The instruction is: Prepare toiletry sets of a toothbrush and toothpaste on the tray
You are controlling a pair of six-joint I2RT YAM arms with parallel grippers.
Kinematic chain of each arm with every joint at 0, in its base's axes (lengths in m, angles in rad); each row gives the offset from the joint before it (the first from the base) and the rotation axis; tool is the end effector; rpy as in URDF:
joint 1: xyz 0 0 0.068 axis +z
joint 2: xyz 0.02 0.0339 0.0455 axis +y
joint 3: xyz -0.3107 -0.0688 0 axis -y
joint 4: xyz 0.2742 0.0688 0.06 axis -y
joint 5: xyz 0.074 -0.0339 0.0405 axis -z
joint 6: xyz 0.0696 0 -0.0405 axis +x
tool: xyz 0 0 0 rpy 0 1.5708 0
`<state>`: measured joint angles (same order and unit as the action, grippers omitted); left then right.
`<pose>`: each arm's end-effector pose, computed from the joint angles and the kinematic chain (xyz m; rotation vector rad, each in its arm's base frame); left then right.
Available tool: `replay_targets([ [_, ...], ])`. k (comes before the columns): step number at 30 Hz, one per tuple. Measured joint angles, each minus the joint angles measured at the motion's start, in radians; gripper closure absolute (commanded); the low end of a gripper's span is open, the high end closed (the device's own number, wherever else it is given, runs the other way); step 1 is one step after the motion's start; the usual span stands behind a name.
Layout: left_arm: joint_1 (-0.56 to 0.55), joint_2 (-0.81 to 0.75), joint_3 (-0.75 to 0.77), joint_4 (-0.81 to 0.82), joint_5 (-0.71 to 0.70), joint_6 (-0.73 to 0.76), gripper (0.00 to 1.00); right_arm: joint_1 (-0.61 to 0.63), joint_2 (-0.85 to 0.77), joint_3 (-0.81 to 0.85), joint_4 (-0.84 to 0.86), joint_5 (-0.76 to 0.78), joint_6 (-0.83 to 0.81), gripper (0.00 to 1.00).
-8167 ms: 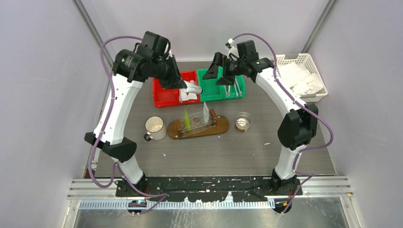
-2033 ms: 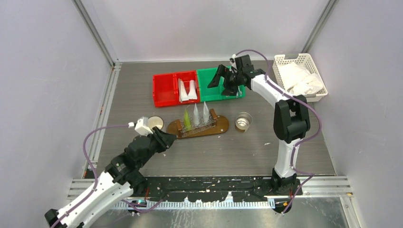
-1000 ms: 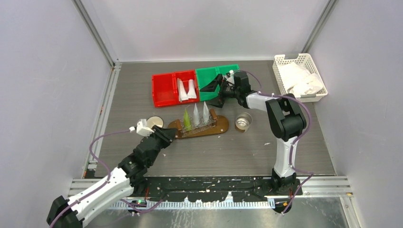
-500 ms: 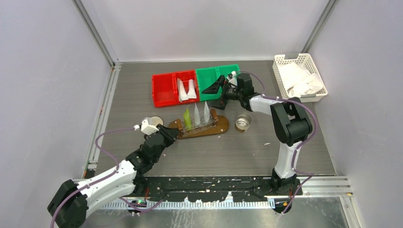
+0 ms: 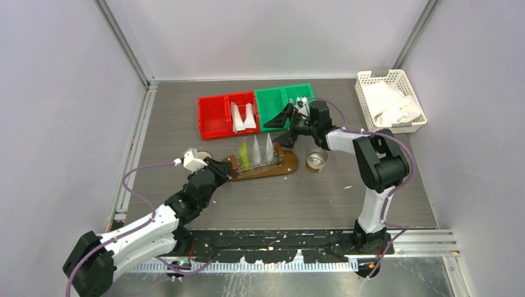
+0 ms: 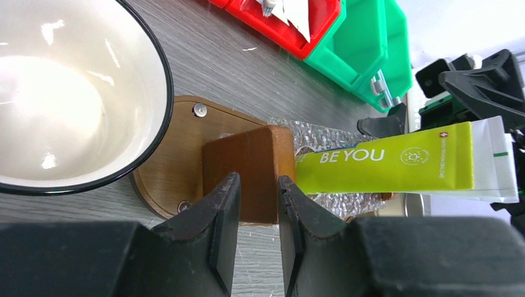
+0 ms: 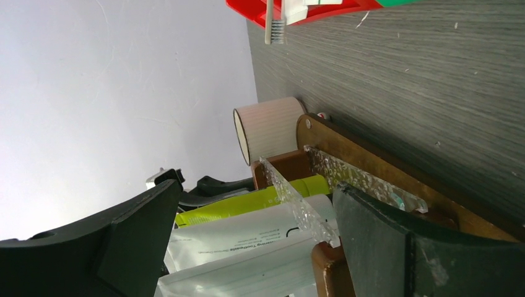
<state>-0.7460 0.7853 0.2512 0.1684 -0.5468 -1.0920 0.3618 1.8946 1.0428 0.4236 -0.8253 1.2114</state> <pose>0.1652 -0.1034 0.1975 -0.6924 1.8199 -0.7203 0.4073 0.2088 0.1909 0.3525 2.3248 1.7299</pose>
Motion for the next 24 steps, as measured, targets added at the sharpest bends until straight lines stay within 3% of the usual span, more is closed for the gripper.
replay_targets([
  [24, 0.000, 0.161, 0.054, 0.086, -0.010, 0.003, 0.71, 0.001, -0.032, -0.028, 0.017, -0.011, -0.005, 0.00],
])
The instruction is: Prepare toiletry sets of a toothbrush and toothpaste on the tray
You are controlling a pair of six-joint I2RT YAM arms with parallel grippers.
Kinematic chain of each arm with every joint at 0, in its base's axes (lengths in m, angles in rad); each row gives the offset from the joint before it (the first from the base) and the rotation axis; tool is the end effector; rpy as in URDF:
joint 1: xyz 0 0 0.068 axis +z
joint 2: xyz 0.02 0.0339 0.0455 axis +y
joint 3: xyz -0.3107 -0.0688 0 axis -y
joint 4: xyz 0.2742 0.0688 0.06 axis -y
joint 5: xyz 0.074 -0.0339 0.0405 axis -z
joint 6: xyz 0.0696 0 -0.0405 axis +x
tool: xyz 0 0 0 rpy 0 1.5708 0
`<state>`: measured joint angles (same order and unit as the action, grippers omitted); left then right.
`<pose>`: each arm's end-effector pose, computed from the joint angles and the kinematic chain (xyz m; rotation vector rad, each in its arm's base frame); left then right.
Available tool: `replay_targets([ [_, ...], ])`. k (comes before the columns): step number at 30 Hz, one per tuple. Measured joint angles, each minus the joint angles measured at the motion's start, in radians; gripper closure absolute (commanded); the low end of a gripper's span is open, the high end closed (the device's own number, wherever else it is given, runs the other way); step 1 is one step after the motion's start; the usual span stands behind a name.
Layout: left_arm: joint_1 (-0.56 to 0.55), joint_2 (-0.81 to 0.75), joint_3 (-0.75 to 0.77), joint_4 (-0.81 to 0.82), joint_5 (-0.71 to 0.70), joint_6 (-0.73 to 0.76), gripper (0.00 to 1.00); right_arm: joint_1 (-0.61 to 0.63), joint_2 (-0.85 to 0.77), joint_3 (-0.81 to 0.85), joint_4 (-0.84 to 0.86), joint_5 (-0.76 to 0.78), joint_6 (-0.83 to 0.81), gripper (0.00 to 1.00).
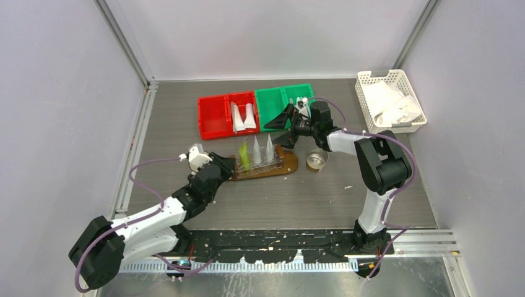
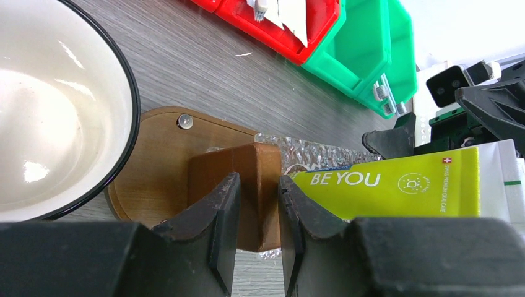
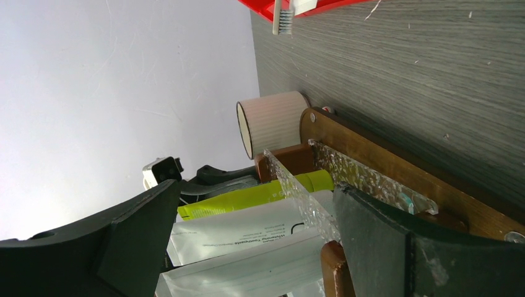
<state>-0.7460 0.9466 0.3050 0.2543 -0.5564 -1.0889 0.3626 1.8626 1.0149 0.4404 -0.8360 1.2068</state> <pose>0.1845 -0.1204 0.1993 -0.6922 1.8329 -0.6928 0.3992 0.2067 0.1974 0.3203 2.3081 1.7425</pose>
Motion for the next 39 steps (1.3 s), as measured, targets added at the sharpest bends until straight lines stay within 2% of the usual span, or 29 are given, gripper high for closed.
replay_targets([
  [36, 0.035, 0.103, 0.037, 0.068, 0.000, 0.017, 0.72, 0.000, 0.000, -0.016, 0.000, -0.005, -0.008, 0.00],
  [39, 0.035, 0.097, 0.037, 0.063, 0.001, 0.019, 0.69, 0.000, 0.000, -0.017, 0.000, -0.005, -0.008, 0.00],
])
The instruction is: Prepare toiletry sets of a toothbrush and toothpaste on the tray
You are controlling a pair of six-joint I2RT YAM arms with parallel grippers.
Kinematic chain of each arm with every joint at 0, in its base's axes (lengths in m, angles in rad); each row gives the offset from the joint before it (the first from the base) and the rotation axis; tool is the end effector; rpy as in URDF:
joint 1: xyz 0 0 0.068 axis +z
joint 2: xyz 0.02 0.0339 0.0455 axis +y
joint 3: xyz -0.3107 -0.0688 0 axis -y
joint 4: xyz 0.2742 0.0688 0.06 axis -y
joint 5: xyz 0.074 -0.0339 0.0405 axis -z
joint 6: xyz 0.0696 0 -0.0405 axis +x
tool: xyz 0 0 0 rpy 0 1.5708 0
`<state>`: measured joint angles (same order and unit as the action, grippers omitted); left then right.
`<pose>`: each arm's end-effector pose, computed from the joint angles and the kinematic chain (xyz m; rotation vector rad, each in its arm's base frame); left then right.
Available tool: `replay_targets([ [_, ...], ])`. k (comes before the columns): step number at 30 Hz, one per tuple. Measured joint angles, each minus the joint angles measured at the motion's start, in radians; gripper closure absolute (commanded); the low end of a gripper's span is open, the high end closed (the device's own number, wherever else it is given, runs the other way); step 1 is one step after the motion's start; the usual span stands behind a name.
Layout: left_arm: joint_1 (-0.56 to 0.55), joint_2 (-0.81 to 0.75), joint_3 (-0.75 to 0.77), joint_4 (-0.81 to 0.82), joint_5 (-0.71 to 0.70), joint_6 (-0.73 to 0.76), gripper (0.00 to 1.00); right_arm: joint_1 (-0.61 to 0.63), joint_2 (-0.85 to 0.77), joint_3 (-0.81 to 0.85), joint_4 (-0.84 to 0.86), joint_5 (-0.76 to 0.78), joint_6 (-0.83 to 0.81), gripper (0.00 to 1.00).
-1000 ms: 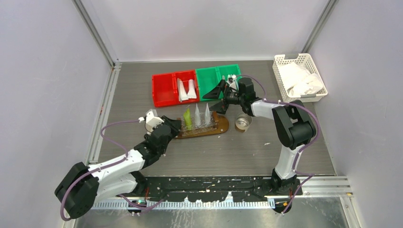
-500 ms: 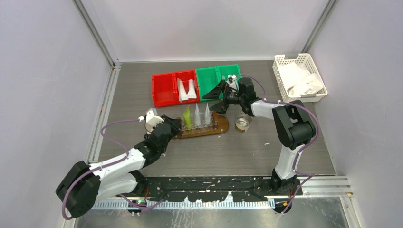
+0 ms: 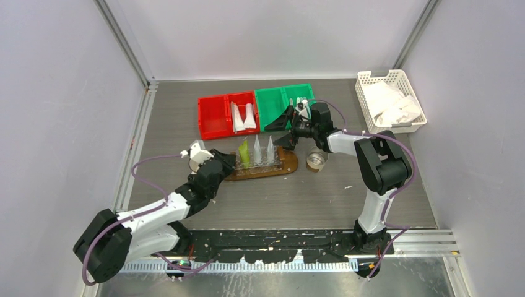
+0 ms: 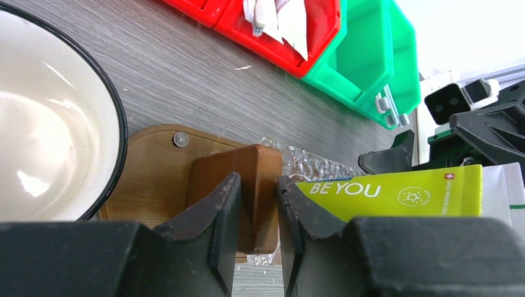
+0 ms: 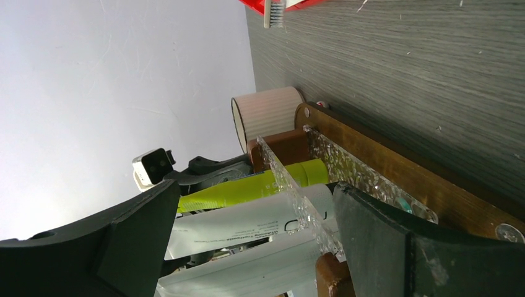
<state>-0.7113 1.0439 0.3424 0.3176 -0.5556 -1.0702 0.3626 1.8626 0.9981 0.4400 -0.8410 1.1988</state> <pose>0.2023 -0.1259 0.2011 -0.7045 1.8190 -0.6612 0.3955 0.2055 0.1918 0.3207 2.3238 1.7397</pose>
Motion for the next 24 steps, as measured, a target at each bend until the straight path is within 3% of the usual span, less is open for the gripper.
replay_targets([
  [4, 0.000, -0.045, 0.000, -0.047, -0.001, 0.013, 0.48, 0.000, 0.000, 0.000, 0.000, 0.000, 0.000, 0.00],
  [13, 0.000, -0.228, 0.005, -0.180, -0.026, 0.067, 0.45, -0.023, 0.003, 0.039, 0.000, -0.004, 0.013, 0.00],
  [21, 0.000, -0.459, 0.151, -0.448, -0.054, 0.140, 0.14, -0.135, 0.020, 0.161, -0.027, -0.039, 0.023, 0.00],
  [22, 0.000, -0.481, 0.197, -0.499, -0.056, 0.159, 0.04, -0.154, 0.024, 0.195, -0.051, -0.043, 0.018, 0.00],
  [24, 0.000, -0.498, 0.261, -0.561, -0.060, 0.192, 0.00, -0.178, 0.027, 0.254, -0.109, -0.043, -0.011, 0.00],
])
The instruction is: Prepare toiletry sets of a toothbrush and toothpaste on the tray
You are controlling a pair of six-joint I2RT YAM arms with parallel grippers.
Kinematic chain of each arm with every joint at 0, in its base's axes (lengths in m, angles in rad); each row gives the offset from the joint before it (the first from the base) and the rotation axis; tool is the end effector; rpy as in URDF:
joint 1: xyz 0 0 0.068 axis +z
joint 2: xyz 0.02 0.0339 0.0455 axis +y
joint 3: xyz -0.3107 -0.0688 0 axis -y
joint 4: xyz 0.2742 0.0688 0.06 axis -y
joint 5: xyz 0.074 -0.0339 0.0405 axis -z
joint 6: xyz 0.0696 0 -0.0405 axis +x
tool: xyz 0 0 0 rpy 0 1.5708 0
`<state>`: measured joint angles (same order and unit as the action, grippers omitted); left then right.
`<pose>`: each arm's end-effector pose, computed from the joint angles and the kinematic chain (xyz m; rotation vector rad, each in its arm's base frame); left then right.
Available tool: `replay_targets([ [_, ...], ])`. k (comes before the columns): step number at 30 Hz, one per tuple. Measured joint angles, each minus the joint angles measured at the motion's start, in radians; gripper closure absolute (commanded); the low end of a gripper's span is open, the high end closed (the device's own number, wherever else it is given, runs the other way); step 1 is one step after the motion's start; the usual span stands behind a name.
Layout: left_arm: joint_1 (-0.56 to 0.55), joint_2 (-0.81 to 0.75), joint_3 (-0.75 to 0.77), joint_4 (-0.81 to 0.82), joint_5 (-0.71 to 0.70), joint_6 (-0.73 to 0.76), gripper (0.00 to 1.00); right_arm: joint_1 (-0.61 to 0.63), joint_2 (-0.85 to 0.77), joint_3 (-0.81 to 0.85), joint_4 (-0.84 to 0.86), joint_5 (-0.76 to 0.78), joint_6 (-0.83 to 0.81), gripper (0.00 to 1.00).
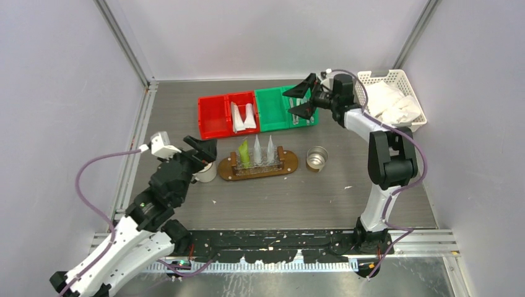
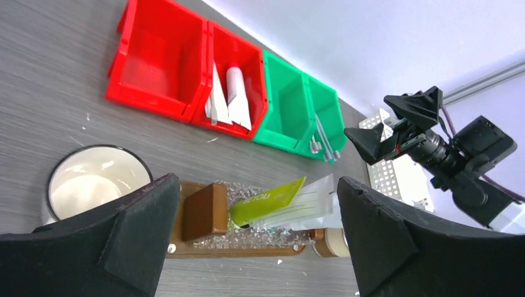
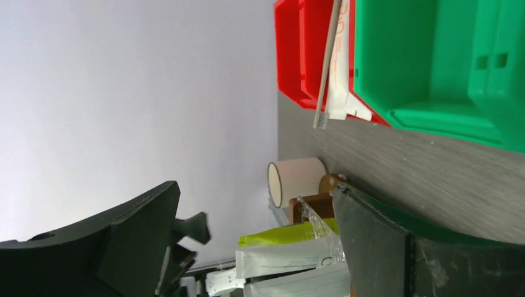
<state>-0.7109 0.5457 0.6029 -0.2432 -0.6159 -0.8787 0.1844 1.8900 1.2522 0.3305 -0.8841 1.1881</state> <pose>0.1424 -0.0696 0.3261 -0.5913 1.6619 -0.6296 0.4680 0.1420 0.2577 0.3629 2.1339 1.6973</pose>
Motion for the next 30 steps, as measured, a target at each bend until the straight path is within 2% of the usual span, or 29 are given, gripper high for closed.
replay_targets([
  [4, 0.000, -0.008, 0.150, -0.139, -0.009, 0.079, 0.00, -0.012, 0.000, 0.169, -0.256, 0.029, -0.148, 0.00],
  [6, 0.001, 0.016, 0.204, -0.196, -0.010, 0.111, 0.00, -0.003, 0.000, 0.277, -0.453, 0.094, -0.262, 0.00],
  [10, 0.003, 0.119, 0.303, -0.288, 0.008, 0.196, 0.00, 0.022, -0.002, 0.487, -0.833, 0.338, -0.484, 0.00],
  [13, 0.003, 0.236, 0.396, -0.357, 0.041, 0.264, 0.00, 0.041, -0.045, 0.562, -1.011, 0.566, -0.595, 0.00],
  [17, 0.004, 0.414, 0.563, -0.432, 0.066, 0.342, 0.00, 0.036, -0.184, 0.551, -1.100, 0.768, -0.658, 0.00],
  [22, 0.032, 0.520, 0.688, -0.482, 0.107, 0.425, 0.00, -0.070, -0.273, 0.548, -1.108, 0.750, -0.663, 0.00],
  [28, 0.295, 0.592, 0.759, -0.496, 0.325, 0.444, 0.00, -0.115, -0.130, 0.614, -1.181, 0.736, -0.684, 0.00],
  [30, 0.370, 0.634, 0.760, -0.496, 0.377, 0.444, 0.00, -0.108, -0.067, 0.644, -1.217, 0.730, -0.697, 0.07],
])
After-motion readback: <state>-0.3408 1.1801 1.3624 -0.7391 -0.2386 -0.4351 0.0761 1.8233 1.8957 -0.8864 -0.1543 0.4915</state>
